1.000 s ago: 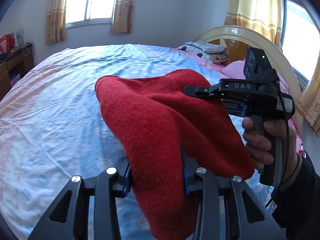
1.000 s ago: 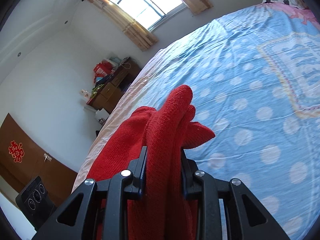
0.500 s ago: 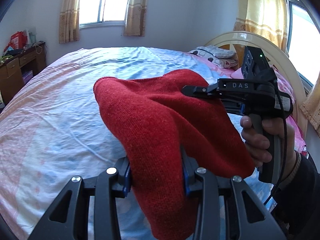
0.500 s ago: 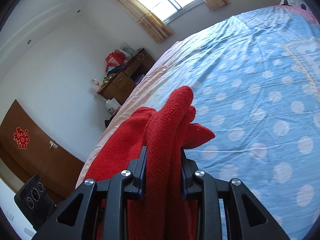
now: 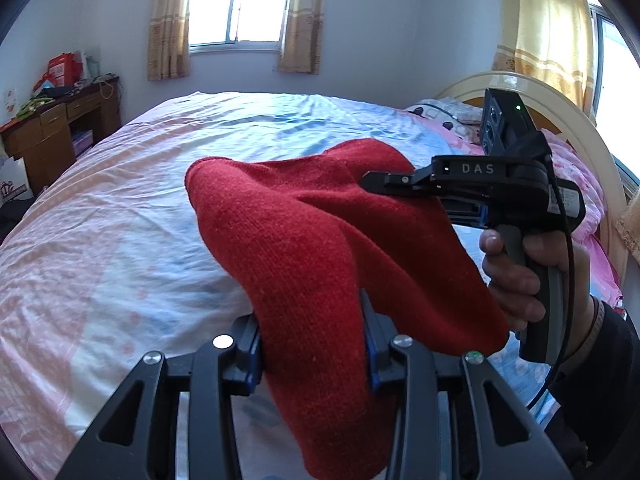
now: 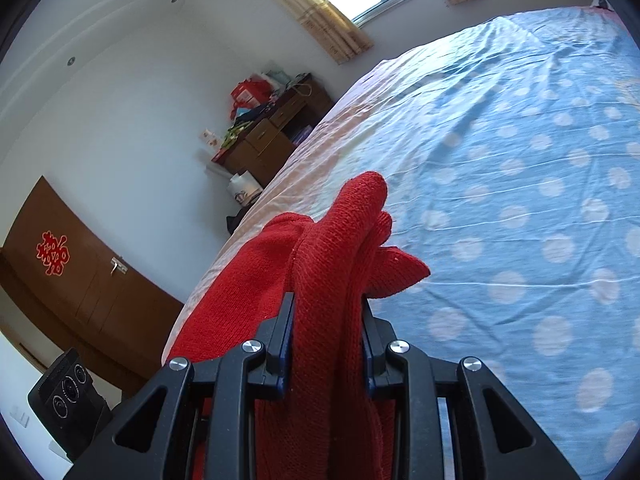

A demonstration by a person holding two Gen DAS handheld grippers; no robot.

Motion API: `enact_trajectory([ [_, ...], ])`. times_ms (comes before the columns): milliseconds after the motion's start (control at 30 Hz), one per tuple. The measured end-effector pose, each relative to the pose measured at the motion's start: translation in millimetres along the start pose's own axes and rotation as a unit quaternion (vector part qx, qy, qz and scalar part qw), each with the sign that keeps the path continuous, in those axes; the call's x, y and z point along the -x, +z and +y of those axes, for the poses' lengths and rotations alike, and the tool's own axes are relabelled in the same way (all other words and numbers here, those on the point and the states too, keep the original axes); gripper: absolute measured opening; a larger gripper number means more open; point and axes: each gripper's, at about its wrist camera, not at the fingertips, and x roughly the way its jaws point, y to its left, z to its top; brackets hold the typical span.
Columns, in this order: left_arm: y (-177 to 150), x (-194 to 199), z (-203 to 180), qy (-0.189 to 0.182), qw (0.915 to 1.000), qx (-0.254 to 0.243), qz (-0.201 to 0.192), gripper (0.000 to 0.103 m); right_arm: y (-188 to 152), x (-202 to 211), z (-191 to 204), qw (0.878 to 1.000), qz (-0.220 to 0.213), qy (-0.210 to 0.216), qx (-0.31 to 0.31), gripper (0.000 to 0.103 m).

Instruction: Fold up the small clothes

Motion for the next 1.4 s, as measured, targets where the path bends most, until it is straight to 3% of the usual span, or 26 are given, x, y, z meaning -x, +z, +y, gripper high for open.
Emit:
enact_trajectory([
  [767, -35.6, 21.0, 53.4, 0.05, 0.9972, 0.055, 0.004, 0.04, -15.1, -93.1, 61.5, 0.996, 0.077, 0.026, 0.042, 0.027],
  [1167, -57.1, 15.7, 73.2, 0.056, 0.9954, 0.074, 0.023, 0.04, -27.3, -119.2, 57.6, 0.994, 0.101, 0.025, 0.03, 0.027],
  [1333, -66.2, 10.0, 83.8, 0.067, 0.9928, 0.092, 0.039, 0.057, -27.9, -125.5, 52.3, 0.994, 0.105, 0.007, 0.03, 0.03],
  [1400, -67.2, 15.9, 84.2, 0.077, 0.9923, 0.091, 0.035, 0.059, -30.1, -121.0, 47.5, 0.995, 0.095, -0.01, 0.029, 0.034],
])
